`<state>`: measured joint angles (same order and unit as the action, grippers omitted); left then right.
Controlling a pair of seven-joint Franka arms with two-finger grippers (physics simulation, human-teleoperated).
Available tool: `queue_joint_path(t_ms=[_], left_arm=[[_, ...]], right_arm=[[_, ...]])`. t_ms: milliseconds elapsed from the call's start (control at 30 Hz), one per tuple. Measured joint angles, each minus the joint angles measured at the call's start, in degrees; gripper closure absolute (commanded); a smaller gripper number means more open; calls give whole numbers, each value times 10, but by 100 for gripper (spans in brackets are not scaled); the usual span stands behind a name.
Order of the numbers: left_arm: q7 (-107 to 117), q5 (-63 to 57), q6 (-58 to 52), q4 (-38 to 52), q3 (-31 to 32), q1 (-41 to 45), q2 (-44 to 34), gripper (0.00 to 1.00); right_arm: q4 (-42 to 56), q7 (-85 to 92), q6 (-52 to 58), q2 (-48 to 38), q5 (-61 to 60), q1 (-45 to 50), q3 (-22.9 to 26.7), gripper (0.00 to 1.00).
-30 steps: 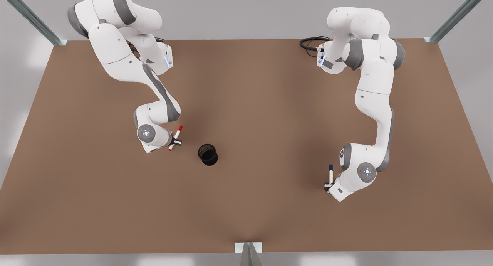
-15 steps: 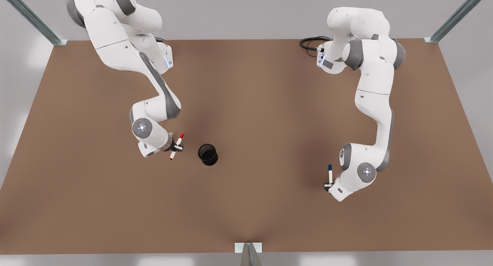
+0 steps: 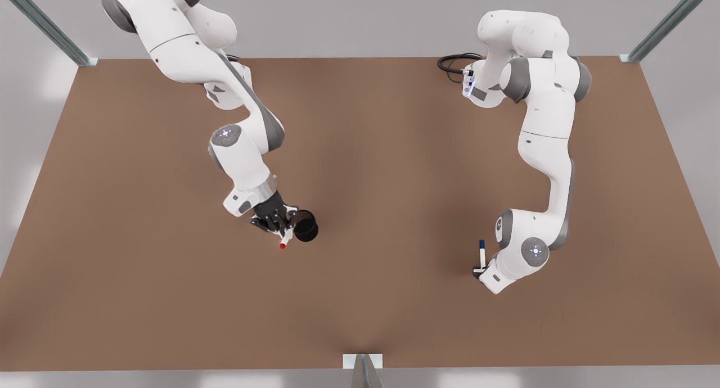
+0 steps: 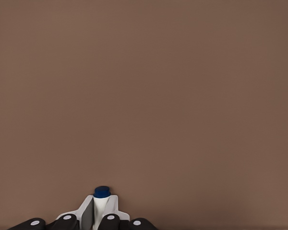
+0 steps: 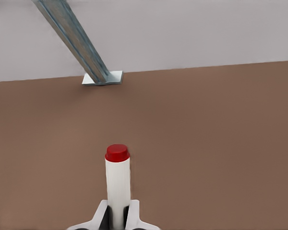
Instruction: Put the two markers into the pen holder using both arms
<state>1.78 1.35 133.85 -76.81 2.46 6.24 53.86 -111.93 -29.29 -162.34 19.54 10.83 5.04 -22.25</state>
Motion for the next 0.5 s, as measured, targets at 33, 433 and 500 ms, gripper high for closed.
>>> queue_joint_path(t_ms=[33, 433, 500], left_arm=[[1, 0, 0, 0, 0, 0, 0, 71], [12, -9, -40, 6, 10, 3, -75, 79], [12, -9, -55, 6, 31, -1, -95, 79]], right_arm=[[-2, 1, -18, 7, 10, 2, 1, 78], [-137, 3, -198, 19, 82, -1, 8, 0], [-110, 3, -180, -26, 84, -6, 6, 0]])
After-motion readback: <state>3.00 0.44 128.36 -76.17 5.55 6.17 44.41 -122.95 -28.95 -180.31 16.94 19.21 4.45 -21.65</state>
